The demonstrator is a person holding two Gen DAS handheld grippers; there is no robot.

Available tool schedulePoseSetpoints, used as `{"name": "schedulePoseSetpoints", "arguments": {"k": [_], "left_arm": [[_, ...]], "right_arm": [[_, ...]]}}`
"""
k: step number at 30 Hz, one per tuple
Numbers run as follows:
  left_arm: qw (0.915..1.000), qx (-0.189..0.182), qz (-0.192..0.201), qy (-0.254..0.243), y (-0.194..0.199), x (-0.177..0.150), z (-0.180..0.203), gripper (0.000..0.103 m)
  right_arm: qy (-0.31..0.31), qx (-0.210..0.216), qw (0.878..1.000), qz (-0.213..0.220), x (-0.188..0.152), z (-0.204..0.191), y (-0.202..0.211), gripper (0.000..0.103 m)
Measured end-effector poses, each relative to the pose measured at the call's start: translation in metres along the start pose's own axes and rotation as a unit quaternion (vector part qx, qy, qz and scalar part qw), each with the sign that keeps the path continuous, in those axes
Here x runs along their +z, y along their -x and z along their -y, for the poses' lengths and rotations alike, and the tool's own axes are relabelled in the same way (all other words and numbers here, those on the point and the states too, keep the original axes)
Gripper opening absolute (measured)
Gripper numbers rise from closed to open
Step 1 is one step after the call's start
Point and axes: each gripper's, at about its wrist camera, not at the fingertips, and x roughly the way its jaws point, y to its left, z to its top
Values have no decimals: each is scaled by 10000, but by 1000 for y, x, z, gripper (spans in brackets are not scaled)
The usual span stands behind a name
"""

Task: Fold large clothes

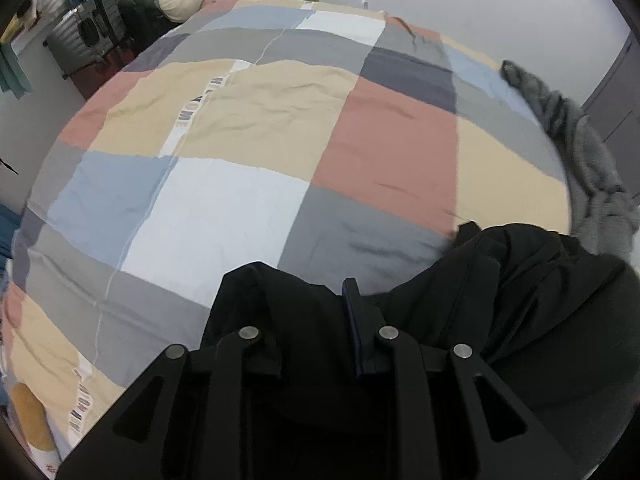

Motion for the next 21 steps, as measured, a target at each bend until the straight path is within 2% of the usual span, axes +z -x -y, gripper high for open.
{"name": "schedulePoseSetpoints", "arguments": {"k": [1,2,4,5,6,7,8,12,14,17,21], "left_arm": [[9999,-130,-21,75,2,-2,-3,31],[9992,-327,-88,194,7,-4,-10,35],[9972,-611,-189,393,17,-8,-22,42],[9960,-747,-175,453,27,-12,-30,52],[9953,-829,-139,476,35,-15,-32,63],[9948,-897,-79,471,43,-18,-35,69],[9948,-925,11,428,52,-21,-38,79],[9948,-774,640,143,94,-37,-39,81],[9919,-777,999,-86,111,-48,-30,82],[9860,-849,1259,-693,115,-67,10,83],[9797,-954,1339,-1142,91,-73,60,82]], "right_arm": [[-37,126,9999,20,-3,2,9,18],[-82,269,9996,37,-7,3,17,27],[-101,548,9984,130,-12,4,33,52],[-55,646,9976,246,-16,3,44,73],[13,697,9968,381,-21,2,57,85],[82,718,9963,461,-24,0,66,85],[184,719,9958,531,-27,-3,76,85],[914,360,9895,1060,-47,-31,113,85],[1278,204,9827,1325,-61,-52,122,85],[1693,266,9763,1324,-78,-80,111,85],[2041,550,9725,982,-97,-118,62,85]]}}
